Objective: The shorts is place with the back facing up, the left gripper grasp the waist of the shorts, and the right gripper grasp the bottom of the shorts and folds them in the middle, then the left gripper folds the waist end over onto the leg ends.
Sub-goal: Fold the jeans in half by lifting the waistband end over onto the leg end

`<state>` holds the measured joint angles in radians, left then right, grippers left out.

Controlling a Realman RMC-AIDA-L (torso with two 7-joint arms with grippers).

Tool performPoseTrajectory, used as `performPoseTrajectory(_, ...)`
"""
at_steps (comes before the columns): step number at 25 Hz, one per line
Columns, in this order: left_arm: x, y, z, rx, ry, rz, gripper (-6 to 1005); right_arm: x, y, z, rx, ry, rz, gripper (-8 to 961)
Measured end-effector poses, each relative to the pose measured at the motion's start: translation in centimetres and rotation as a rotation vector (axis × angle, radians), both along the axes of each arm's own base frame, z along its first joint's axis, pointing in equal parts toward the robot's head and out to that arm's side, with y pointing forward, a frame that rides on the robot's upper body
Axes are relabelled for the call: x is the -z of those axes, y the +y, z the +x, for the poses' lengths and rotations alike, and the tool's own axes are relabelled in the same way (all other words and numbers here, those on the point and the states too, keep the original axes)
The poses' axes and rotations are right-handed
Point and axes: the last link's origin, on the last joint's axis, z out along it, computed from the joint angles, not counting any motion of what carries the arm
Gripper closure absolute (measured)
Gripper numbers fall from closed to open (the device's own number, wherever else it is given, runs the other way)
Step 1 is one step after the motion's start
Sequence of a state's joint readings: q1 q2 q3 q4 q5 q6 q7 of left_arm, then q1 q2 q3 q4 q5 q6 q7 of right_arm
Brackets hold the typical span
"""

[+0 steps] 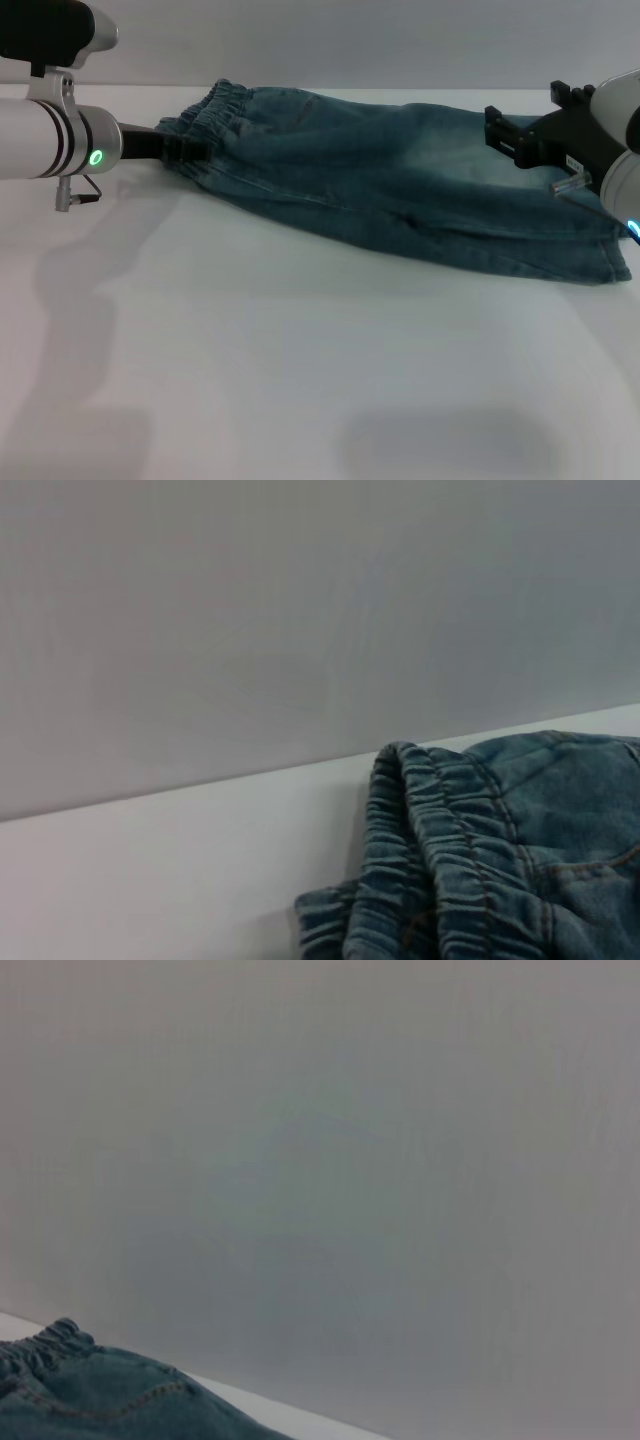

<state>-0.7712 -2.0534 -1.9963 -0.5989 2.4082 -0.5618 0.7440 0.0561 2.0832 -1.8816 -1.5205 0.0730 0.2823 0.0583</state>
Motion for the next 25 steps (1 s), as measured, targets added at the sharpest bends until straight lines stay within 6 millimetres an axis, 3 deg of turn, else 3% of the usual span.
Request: performPoseTrajectory(25,0.9,0.0,-0.5,-0.008,0.020,0.011,184,-0.1,0.1,-0.5,-0.001,-0.019,-0.014,203)
